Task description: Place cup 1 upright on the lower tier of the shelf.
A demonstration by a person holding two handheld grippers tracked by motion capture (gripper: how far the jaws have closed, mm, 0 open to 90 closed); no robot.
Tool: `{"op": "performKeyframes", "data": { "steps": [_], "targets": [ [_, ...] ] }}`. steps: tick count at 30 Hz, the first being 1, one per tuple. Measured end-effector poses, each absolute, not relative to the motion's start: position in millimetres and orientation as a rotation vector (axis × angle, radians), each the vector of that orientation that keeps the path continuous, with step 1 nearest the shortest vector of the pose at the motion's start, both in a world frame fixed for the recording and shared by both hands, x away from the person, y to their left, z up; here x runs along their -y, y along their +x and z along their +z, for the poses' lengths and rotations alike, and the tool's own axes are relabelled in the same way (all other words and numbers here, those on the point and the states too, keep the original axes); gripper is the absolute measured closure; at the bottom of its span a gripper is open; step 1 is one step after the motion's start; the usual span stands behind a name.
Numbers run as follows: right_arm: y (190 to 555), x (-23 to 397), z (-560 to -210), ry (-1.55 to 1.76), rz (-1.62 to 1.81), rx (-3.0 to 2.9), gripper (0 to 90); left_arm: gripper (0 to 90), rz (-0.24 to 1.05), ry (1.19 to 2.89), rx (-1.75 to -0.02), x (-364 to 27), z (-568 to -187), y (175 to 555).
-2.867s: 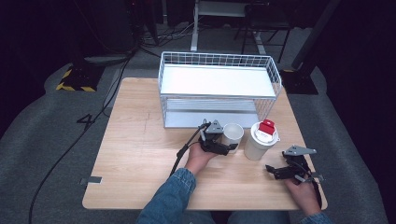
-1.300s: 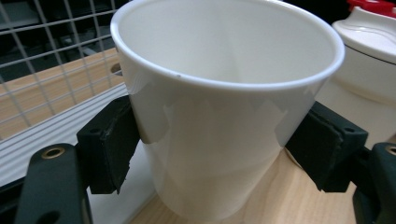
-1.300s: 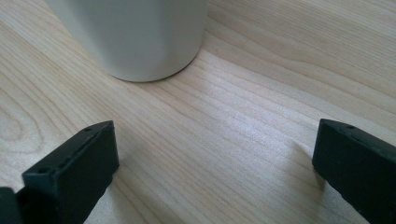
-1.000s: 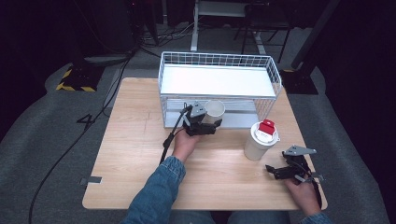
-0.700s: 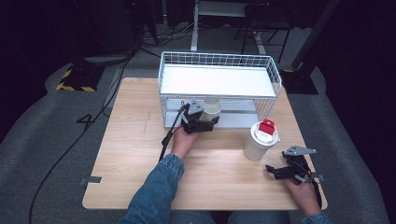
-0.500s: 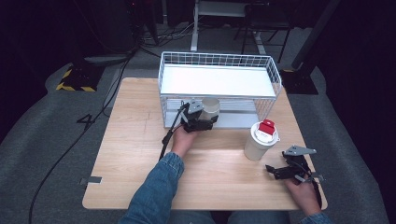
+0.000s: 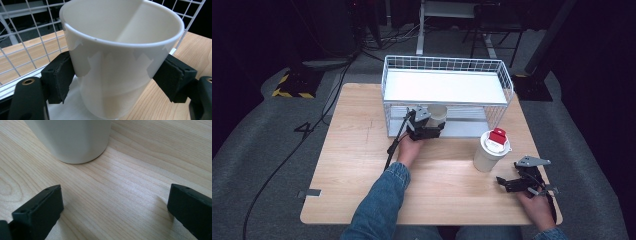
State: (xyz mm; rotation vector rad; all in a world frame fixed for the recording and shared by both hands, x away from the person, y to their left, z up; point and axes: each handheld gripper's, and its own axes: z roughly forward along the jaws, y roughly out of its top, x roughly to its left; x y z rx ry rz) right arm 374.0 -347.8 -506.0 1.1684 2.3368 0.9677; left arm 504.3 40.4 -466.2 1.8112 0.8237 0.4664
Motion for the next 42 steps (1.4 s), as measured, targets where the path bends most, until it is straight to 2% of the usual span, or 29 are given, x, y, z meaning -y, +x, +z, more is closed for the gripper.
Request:
{"op": "performKeyframes", "data": {
  "steps": [30, 33, 37, 42],
  "targets": [
    [374, 348, -506, 1.169, 0.968, -2.336, 0.4, 21.2, 0.445, 1.822, -0.891, -36, -477, 528],
    [374, 348, -506, 1.169, 0.968, -2.337, 0.4, 14.9, 0.456, 1.846, -0.905, -35, -477, 527],
    [374, 348, -506, 1.169, 0.968, -2.337, 0.4, 13.8, 0.484, 1.843, -0.924, -34, -476, 526],
    [374, 348, -506, 1.168, 0.968, -2.337, 0.4, 3.2, 0.465, 1.83, -0.903, -34, -472, 523]
  ]
}}
